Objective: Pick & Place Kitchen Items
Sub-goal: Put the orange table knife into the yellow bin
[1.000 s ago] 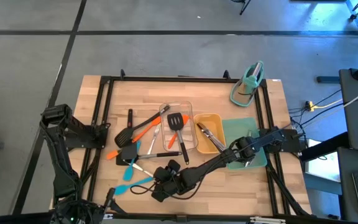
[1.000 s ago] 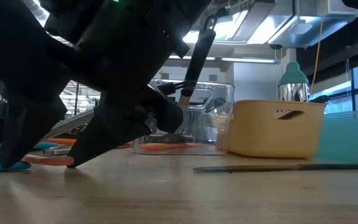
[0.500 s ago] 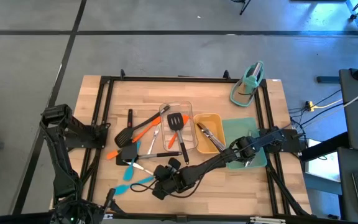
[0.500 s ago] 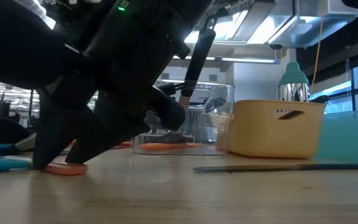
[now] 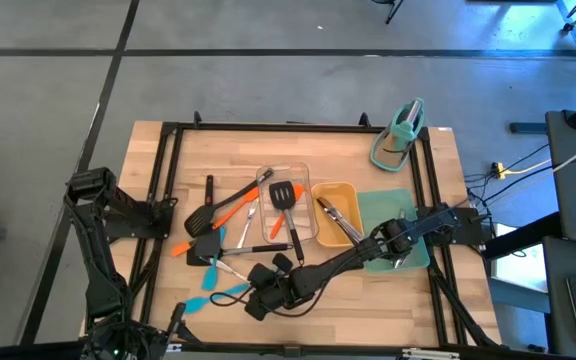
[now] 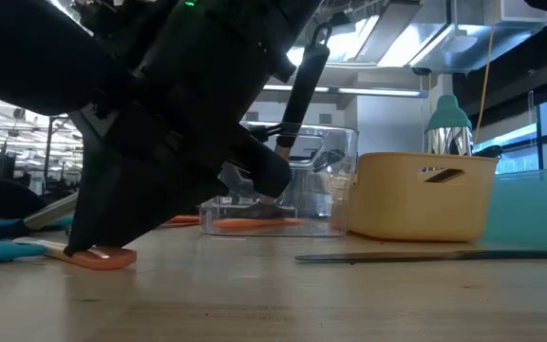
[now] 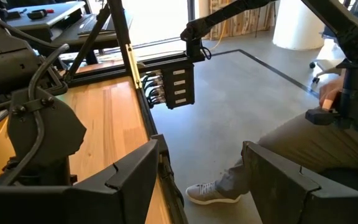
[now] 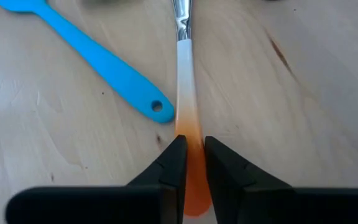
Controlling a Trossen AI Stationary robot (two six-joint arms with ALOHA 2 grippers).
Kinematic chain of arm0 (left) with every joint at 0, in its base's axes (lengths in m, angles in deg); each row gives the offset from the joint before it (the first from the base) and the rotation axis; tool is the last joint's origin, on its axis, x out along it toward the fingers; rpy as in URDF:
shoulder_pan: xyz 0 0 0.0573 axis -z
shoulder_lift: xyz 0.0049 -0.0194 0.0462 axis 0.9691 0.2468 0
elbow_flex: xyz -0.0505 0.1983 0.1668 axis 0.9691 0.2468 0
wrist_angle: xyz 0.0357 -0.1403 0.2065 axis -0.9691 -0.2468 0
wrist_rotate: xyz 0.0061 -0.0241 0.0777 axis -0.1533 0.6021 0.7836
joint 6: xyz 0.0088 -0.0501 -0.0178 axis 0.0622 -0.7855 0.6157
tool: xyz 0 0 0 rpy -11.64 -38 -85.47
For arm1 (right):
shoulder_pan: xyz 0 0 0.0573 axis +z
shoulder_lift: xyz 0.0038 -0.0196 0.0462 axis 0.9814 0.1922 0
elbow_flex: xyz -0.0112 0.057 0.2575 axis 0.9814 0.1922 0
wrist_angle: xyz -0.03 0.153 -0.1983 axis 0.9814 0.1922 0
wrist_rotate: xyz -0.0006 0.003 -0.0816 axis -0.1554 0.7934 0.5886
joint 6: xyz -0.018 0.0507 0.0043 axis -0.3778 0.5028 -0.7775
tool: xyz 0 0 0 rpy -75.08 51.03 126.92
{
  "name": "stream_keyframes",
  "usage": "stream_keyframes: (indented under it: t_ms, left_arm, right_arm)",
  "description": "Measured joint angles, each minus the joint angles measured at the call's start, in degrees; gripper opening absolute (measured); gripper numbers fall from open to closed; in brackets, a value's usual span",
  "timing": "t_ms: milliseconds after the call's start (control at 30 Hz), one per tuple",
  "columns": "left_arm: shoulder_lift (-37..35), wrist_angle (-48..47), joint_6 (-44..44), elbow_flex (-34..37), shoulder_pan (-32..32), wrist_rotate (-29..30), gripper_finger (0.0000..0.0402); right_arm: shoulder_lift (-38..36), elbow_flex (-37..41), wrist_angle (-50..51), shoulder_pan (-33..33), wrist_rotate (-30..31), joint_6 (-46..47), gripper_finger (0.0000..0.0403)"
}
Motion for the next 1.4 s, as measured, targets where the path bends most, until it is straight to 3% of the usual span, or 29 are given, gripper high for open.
stream_keyframes:
  t_ms: [367, 833, 1400]
  left_arm:
    - [0.0, 0.0, 0.0, 0.0, 0.0, 0.0, 0.0226]
    - [0.0, -0.3, -0.2, 0.0, 0.0, 0.0, 0.0226]
    - [0.0, -6.4, -6.0, 0.0, -0.1, 1.5, 0.0226]
  right_arm:
    - [-0.5, -0.1, 2.0, 0.7, -0.9, 1.0, 0.0049]
    - [-3.1, 0.4, 12.9, 2.6, -1.5, 3.3, 0.0017]
    - [-5.9, 0.8, 15.3, 3.5, -3.2, 3.5, 0.0018]
